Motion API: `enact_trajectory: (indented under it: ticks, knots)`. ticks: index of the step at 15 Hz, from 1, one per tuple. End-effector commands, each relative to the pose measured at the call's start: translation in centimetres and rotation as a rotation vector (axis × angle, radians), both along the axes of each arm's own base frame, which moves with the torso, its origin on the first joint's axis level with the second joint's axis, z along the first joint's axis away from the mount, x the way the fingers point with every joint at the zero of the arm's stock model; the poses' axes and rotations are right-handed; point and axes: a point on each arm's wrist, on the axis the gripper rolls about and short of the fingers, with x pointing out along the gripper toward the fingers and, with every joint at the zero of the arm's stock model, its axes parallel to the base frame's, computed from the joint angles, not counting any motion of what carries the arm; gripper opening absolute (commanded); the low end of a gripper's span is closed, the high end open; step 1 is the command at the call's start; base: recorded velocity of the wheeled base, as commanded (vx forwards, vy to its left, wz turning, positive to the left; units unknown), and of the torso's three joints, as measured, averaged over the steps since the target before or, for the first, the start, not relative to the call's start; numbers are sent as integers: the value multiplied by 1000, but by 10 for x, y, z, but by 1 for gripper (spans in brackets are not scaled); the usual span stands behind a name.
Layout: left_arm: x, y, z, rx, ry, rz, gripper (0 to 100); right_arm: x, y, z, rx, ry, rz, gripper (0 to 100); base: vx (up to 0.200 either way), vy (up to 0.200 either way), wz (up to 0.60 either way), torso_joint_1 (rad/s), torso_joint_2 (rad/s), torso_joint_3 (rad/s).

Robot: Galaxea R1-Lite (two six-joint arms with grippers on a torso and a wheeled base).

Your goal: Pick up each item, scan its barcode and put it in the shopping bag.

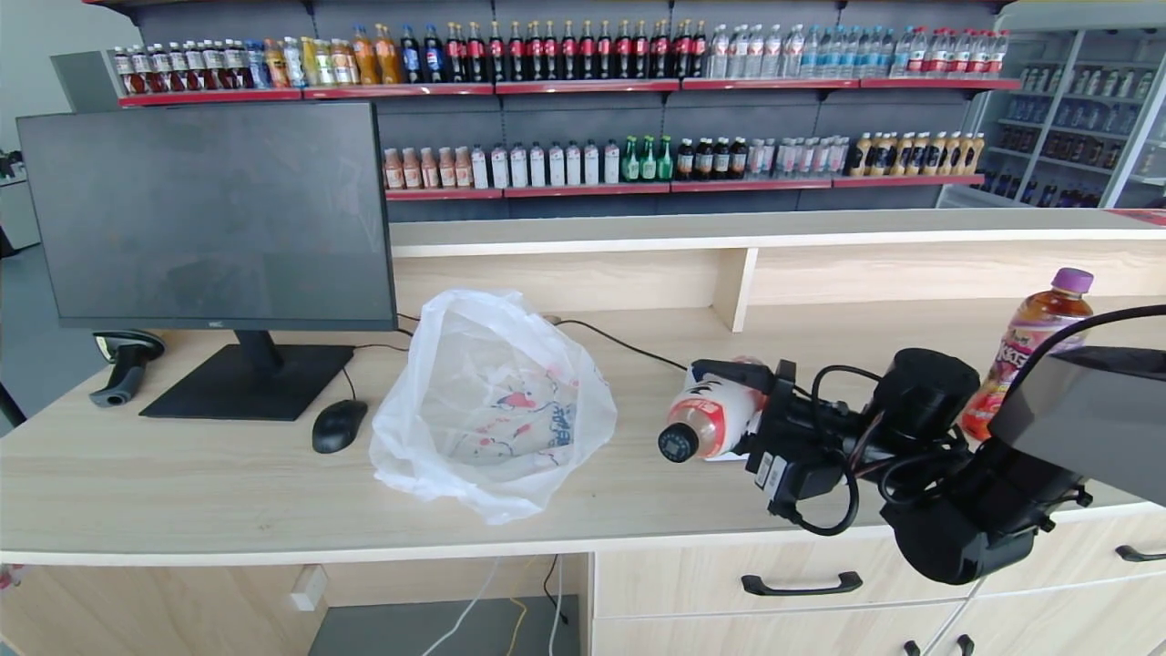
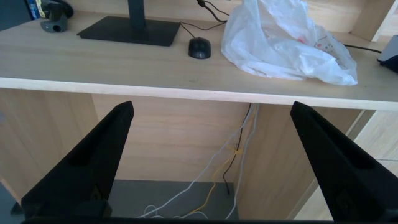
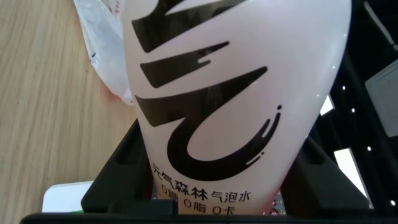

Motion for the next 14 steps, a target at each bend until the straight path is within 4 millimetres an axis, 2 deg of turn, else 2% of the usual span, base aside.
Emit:
enact_trajectory:
  ticks: [1, 12, 14]
  knots:
    - [0, 0, 0, -1, 0, 0, 100, 1, 0, -2, -1, 2, 1, 0, 0, 0, 0, 0, 0, 0]
    - [0, 0, 0, 1, -1, 0, 100, 7, 2, -8, -2, 6, 8, 0, 0, 0, 0, 0, 0, 0]
    - [0, 0, 0, -1, 0, 0, 100, 9, 2, -16, -8, 25, 13, 0, 0, 0, 0, 0, 0, 0]
